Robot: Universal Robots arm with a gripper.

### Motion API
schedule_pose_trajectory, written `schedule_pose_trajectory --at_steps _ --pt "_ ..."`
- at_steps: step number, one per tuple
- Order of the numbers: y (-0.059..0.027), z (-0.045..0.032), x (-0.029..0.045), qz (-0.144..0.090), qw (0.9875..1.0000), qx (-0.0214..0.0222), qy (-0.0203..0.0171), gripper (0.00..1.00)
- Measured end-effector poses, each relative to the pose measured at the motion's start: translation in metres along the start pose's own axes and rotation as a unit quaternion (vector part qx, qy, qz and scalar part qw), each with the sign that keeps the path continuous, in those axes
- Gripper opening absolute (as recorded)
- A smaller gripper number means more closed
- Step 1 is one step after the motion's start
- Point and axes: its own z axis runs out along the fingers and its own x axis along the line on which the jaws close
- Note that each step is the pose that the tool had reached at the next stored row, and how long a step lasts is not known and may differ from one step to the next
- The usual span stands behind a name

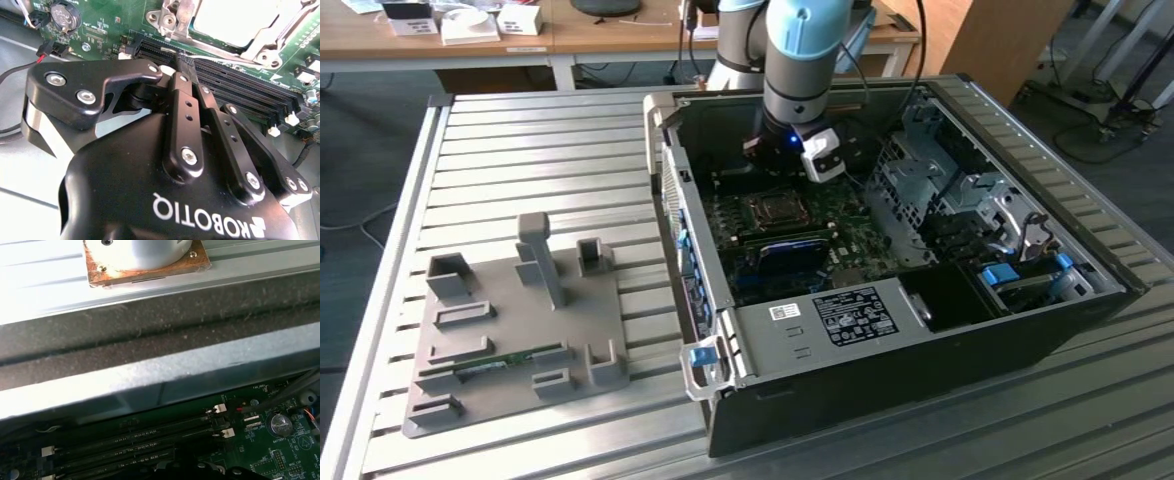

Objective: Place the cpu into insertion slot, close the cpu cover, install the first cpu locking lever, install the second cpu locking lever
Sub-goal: 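Install the first cpu locking lever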

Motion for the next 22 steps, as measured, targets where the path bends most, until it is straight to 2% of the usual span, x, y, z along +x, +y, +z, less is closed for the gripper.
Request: schedule_pose_trajectory --at_steps 10,16,22 --pt "-0.0028 0.0014 0.0006 -0.002 1.0000 -0.0022 -0.0078 0.11" --pt "-0.0058 0.0006 0.0016 -0.003 0.9999 -0.0030 -0.0103 0.11" --pt "-0.0078 -0.0002 0.0030 -0.003 0.9999 -0.0031 -0.0109 0.11"
